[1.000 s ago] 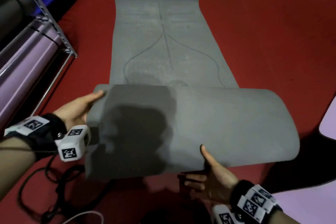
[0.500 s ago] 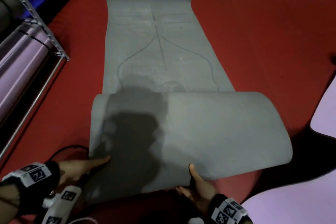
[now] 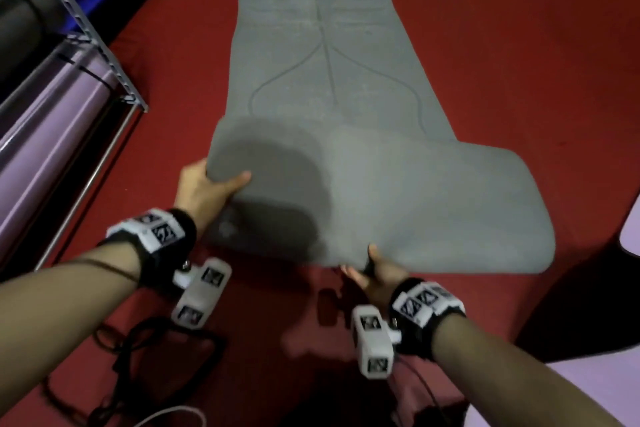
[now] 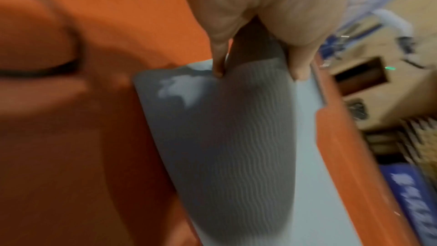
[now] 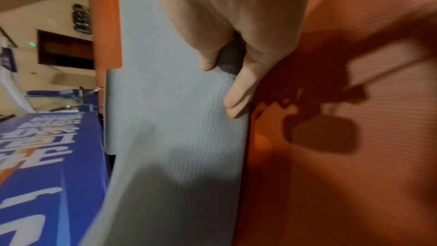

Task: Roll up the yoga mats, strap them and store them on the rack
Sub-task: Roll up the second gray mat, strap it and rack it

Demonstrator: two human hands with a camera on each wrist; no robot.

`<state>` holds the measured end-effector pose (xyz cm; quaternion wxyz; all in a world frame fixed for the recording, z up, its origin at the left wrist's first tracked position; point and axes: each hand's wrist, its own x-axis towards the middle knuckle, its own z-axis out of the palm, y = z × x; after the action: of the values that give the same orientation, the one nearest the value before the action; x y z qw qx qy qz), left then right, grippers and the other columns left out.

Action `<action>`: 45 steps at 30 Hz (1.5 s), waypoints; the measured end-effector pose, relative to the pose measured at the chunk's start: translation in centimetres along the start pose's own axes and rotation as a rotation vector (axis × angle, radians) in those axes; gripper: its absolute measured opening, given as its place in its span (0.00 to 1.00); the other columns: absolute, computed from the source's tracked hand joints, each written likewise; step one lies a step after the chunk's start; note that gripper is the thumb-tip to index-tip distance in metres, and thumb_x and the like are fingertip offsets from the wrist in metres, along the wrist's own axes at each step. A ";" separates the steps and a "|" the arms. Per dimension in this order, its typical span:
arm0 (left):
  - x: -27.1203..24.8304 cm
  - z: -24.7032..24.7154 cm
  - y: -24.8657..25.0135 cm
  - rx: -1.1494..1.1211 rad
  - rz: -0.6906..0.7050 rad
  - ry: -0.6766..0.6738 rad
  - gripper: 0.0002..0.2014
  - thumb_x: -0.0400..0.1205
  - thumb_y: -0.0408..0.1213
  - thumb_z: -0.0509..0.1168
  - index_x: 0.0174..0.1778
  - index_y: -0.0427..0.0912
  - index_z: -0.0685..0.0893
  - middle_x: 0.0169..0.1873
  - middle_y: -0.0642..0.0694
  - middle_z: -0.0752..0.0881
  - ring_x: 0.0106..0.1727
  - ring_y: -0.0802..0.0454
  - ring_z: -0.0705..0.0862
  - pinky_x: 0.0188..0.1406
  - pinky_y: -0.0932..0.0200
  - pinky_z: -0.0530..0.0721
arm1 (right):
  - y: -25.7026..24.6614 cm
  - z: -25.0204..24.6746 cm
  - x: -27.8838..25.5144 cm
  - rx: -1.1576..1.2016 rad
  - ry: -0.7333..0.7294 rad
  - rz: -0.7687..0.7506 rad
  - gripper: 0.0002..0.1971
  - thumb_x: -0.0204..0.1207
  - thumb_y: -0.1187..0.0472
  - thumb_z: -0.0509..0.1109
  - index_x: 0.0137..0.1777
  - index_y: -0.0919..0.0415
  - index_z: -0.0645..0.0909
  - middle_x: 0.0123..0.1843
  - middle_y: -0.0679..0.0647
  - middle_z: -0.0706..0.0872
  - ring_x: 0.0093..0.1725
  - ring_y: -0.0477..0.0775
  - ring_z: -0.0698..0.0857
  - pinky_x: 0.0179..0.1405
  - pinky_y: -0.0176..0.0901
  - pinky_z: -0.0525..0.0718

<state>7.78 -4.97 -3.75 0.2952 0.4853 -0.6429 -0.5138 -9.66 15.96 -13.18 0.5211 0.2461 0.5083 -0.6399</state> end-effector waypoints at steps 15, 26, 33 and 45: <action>-4.1 -9.7 -12.4 0.821 -0.113 -0.223 0.15 0.66 0.49 0.82 0.44 0.48 0.92 0.43 0.46 0.86 0.46 0.40 0.85 0.48 0.46 0.81 | -9.1 -0.3 -7.2 -1.186 0.297 -1.500 0.24 0.67 0.56 0.67 0.61 0.70 0.76 0.61 0.68 0.78 0.63 0.68 0.76 0.66 0.55 0.71; -2.1 -11.6 -6.8 0.533 0.005 0.297 0.27 0.71 0.15 0.59 0.64 0.40 0.80 0.57 0.32 0.85 0.54 0.43 0.85 0.61 0.68 0.75 | -10.3 -0.2 -6.1 -2.473 0.166 -0.666 0.71 0.45 0.09 0.50 0.87 0.49 0.47 0.79 0.59 0.65 0.76 0.63 0.66 0.72 0.59 0.64; -6.7 1.1 -1.3 0.780 0.277 -0.577 0.38 0.69 0.67 0.61 0.69 0.45 0.78 0.64 0.46 0.82 0.64 0.46 0.81 0.66 0.54 0.77 | -3.1 -6.9 -10.3 -2.493 -0.007 -0.529 0.66 0.62 0.27 0.73 0.86 0.64 0.40 0.83 0.60 0.59 0.78 0.61 0.68 0.74 0.50 0.72; -6.4 4.2 -2.2 1.174 -0.032 -1.033 0.55 0.63 0.69 0.73 0.83 0.51 0.58 0.73 0.44 0.67 0.75 0.42 0.67 0.75 0.49 0.68 | -9.1 -2.0 -6.8 -2.268 -0.145 -0.462 0.60 0.59 0.36 0.82 0.86 0.48 0.51 0.84 0.50 0.65 0.83 0.54 0.62 0.83 0.61 0.51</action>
<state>7.07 2.58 -6.29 -0.3540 0.2705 -0.8584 -0.2543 -16.17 20.02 -4.53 0.3411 -0.4984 0.7919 0.0906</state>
